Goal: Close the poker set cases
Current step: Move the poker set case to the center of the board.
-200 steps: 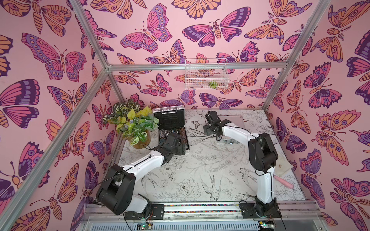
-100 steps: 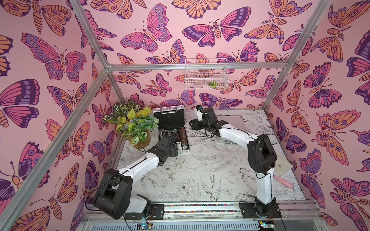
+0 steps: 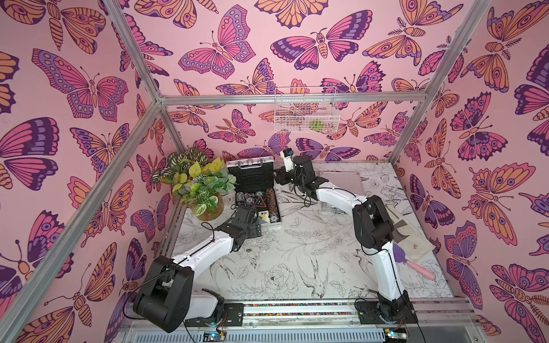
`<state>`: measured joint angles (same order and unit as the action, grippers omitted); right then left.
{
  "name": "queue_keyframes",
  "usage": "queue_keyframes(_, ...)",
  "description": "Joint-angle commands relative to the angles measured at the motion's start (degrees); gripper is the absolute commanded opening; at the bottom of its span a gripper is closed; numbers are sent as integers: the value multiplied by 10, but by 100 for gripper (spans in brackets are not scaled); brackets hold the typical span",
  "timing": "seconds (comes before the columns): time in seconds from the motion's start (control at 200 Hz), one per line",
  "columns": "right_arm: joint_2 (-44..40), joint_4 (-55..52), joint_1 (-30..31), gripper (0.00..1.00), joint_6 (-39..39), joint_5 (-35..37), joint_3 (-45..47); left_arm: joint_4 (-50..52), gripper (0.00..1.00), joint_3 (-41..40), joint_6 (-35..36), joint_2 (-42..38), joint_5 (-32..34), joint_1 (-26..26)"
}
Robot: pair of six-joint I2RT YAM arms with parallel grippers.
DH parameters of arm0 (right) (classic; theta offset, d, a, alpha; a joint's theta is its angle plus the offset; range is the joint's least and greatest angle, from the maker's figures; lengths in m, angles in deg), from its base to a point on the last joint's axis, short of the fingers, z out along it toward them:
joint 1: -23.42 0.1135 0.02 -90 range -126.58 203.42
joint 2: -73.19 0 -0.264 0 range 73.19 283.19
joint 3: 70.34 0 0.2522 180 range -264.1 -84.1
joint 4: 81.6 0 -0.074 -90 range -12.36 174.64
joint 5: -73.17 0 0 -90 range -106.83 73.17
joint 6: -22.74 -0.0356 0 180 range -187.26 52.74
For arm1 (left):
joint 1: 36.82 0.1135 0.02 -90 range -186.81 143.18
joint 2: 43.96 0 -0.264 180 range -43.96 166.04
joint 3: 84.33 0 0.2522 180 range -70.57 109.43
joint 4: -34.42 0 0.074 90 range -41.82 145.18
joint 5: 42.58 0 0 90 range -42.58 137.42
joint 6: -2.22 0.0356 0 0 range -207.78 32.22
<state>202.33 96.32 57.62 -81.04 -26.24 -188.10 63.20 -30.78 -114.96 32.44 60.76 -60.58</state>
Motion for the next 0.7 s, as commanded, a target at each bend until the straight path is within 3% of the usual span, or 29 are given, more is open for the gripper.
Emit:
queue_keyframes(0.0, 20, 46, 10, 57, -1, 12, -29, 15, 90, -13, -4, -16, 9, 7)
queue_keyframes(0.36, 36, 96, 17, 34, 8, 41, -30, 18, 90, -21, -1, -29, -2, 13)
queue_keyframes(0.416, 33, 100, 17, 26, 12, 48, -24, 19, 90, -23, 0, -29, -3, 14)
queue_keyframes(0.696, 12, 126, 20, 13, 27, 103, 14, 19, 90, -25, 2, -28, -2, 16)
